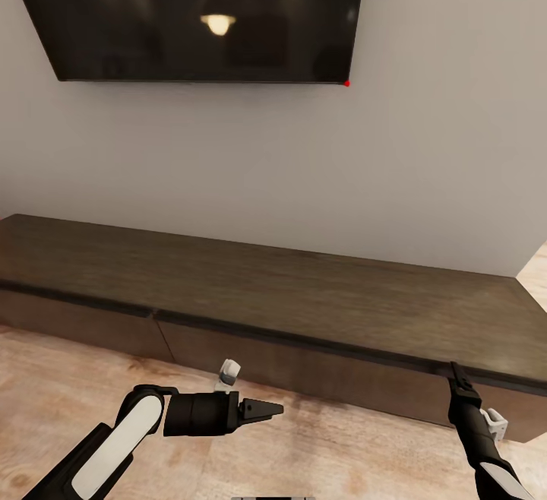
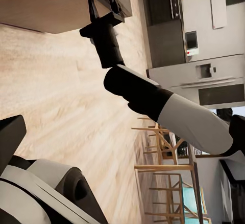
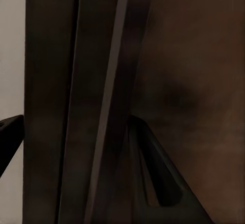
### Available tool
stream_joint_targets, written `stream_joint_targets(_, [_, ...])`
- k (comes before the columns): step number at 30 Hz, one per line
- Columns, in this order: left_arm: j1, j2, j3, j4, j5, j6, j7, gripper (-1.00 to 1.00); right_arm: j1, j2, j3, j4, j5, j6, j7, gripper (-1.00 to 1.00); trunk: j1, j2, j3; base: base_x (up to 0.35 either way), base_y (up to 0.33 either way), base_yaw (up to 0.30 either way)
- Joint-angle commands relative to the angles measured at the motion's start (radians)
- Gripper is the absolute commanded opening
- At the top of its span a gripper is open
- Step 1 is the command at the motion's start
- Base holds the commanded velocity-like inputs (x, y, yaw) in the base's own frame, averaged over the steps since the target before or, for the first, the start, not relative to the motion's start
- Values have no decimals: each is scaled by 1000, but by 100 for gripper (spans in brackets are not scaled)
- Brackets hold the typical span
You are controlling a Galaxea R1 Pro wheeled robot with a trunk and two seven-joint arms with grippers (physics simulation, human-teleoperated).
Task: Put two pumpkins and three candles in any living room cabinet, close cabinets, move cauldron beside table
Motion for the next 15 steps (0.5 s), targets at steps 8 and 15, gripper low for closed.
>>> stream_joint_targets(8, [-1, 1, -1, 0, -2, 1, -5, 100, -1, 0, 5, -12, -12, 8, 10, -100, 0, 0, -1, -3, 0, 0])
stream_joint_targets(15, [-1, 1, -1, 0, -2, 1, -5, 100, -1, 0, 6, -12, -12, 8, 10, -100, 0, 0, -1, -55, 0, 0])
